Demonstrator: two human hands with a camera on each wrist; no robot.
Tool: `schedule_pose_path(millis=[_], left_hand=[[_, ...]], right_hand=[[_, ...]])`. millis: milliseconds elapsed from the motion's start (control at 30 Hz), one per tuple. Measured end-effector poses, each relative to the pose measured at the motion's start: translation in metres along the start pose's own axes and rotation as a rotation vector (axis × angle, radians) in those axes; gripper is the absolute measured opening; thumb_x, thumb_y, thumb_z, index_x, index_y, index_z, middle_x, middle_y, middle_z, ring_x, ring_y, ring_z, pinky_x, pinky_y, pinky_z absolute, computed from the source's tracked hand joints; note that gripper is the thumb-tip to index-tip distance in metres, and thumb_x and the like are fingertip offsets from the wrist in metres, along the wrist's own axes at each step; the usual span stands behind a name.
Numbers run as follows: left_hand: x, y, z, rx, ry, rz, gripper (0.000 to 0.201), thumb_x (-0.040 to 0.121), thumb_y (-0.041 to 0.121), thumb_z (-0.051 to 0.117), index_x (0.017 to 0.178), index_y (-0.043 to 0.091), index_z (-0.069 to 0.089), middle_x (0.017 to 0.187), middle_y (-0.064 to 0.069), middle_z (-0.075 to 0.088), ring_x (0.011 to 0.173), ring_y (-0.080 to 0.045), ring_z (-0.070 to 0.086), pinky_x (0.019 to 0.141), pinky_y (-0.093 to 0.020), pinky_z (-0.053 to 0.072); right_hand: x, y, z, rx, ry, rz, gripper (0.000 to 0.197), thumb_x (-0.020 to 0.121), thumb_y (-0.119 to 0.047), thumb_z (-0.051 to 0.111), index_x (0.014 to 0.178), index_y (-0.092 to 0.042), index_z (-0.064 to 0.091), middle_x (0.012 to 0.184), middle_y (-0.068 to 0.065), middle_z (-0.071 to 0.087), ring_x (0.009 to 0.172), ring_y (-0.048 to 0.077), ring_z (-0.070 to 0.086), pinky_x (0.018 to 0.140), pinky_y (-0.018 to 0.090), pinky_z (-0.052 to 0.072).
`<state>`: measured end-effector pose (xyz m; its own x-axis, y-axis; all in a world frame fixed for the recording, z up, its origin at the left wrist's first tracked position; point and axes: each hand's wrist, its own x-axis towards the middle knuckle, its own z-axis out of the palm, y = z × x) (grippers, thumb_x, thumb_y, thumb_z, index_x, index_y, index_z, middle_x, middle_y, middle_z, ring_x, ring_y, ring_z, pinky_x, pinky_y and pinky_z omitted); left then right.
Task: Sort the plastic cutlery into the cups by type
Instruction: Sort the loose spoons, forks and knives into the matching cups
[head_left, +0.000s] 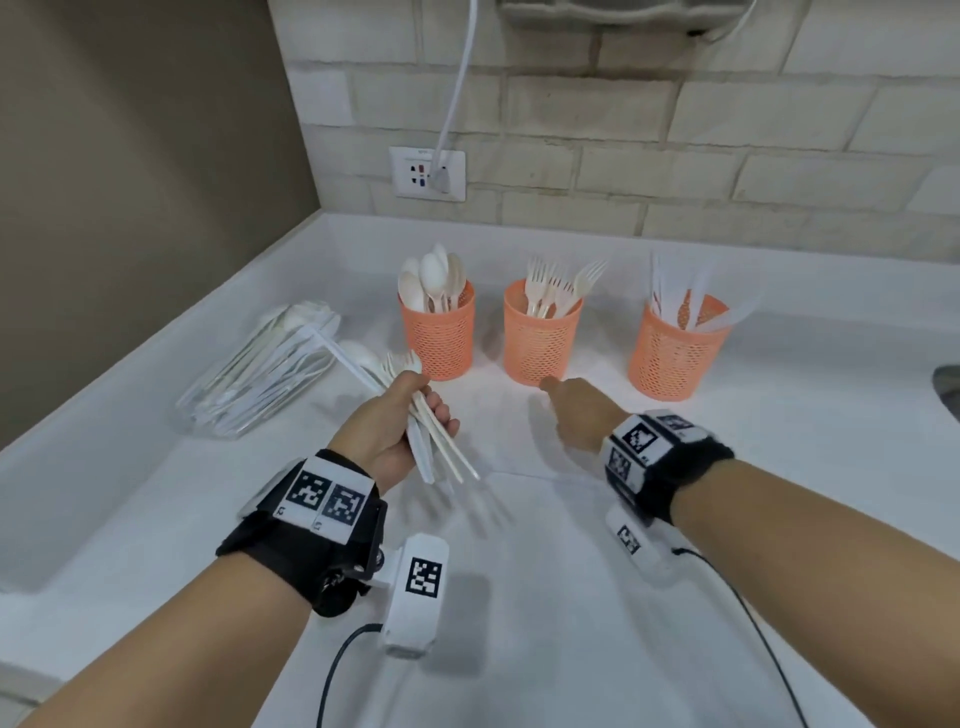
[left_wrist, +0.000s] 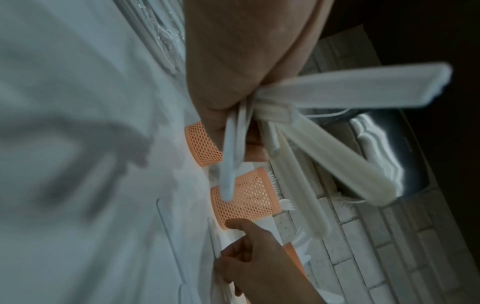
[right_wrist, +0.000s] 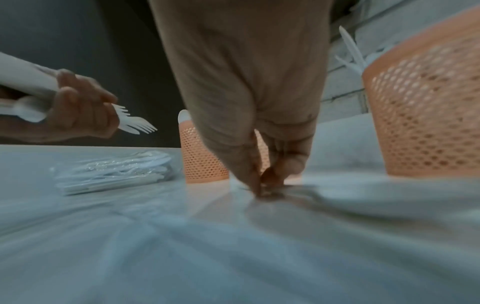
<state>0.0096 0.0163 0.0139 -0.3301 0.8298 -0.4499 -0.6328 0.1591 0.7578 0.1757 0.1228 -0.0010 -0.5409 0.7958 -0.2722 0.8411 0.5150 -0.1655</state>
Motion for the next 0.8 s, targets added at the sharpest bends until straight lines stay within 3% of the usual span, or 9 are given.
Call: schedule_pose_path(millis=[67,167,233,300,433,533,700,767,800], left_hand=[[0.001,0.000,0.000,-0.001,-0.011,0.009,0.032,0.092,0.014,0.049,0.060,0.012,0.043,0.043,-0.001,0.042,0.036,-0.012,0.046,0.050,-0.023,0.053],[0.002,-0.002,0.001,-0.005,-0.033,0.000,0.030,0.091,0.013,0.049,0.062,0.013,0.043,0.045,-0.001,0.041,0.037,-0.012,0.045,0.049,-0.022,0.052],[0.003,-0.003,0.001,-0.002,-0.042,-0.012,0.029,0.091,0.012,0.048,0.062,0.013,0.043,0.045,0.000,0.042,0.037,-0.011,0.045,0.049,-0.021,0.051],[0.004,-0.004,0.001,0.013,-0.054,-0.027,0.028,0.089,0.009,0.046,0.062,0.013,0.042,0.044,0.000,0.042,0.036,-0.011,0.045,0.048,-0.021,0.051],[0.003,-0.004,0.004,0.045,-0.073,-0.050,0.025,0.085,0.004,0.044,0.063,0.013,0.042,0.042,0.001,0.039,0.033,-0.010,0.040,0.044,-0.018,0.046],[0.002,-0.004,0.007,0.090,-0.097,-0.071,0.027,0.085,0.004,0.044,0.060,0.015,0.039,0.041,0.003,0.037,0.033,-0.009,0.036,0.043,-0.017,0.042],[0.001,-0.008,0.015,0.149,-0.114,-0.064,0.027,0.085,0.004,0.042,0.061,0.015,0.037,0.040,0.003,0.038,0.032,-0.010,0.035,0.041,-0.017,0.039],[0.000,-0.010,0.018,0.166,-0.122,-0.063,0.028,0.085,0.003,0.042,0.060,0.015,0.037,0.040,0.002,0.038,0.032,-0.011,0.035,0.040,-0.018,0.038],[0.000,-0.011,0.019,0.171,-0.125,-0.064,0.028,0.085,0.003,0.042,0.060,0.015,0.037,0.040,0.002,0.038,0.032,-0.011,0.035,0.040,-0.018,0.038]], right_hand=[[0.004,-0.005,0.006,-0.042,0.003,-0.010,0.043,0.087,0.000,0.050,0.128,0.001,0.036,0.124,0.020,0.052,0.112,0.032,0.053,0.079,0.029,0.042],[0.004,-0.007,0.002,-0.011,-0.032,-0.046,0.036,0.088,-0.006,0.052,0.122,0.002,0.045,0.122,0.017,0.053,0.111,0.031,0.054,0.081,0.030,0.043],[-0.001,-0.007,-0.015,0.094,0.053,-0.099,0.021,0.089,-0.008,0.050,0.107,0.000,0.056,0.103,0.012,0.059,0.097,0.028,0.057,0.074,0.030,0.045],[-0.012,-0.002,-0.039,0.280,0.175,-0.131,0.011,0.090,-0.009,0.048,0.089,-0.006,0.058,0.076,0.004,0.057,0.074,0.024,0.057,0.058,0.027,0.043],[-0.038,0.031,-0.066,0.791,0.416,-0.095,0.013,0.084,0.003,0.059,0.083,-0.009,0.055,0.062,0.006,0.060,0.048,0.014,0.063,0.047,0.024,0.053],[-0.050,0.068,-0.045,0.996,0.294,0.025,0.027,0.077,0.014,0.065,0.068,-0.007,0.050,0.055,0.011,0.061,0.045,0.015,0.063,0.048,0.022,0.055],[-0.049,0.111,-0.006,0.513,0.146,0.141,0.020,0.074,0.002,0.070,0.075,-0.014,0.059,0.074,0.003,0.060,0.072,0.018,0.055,0.064,0.022,0.042],[-0.043,0.112,0.001,0.326,0.088,0.144,0.017,0.079,-0.021,0.070,0.078,-0.021,0.053,0.085,-0.002,0.050,0.085,0.019,0.049,0.068,0.022,0.038],[-0.042,0.108,0.002,0.232,0.023,0.160,0.026,0.079,-0.039,0.068,0.079,-0.022,0.048,0.088,-0.003,0.044,0.089,0.019,0.045,0.071,0.024,0.039]])
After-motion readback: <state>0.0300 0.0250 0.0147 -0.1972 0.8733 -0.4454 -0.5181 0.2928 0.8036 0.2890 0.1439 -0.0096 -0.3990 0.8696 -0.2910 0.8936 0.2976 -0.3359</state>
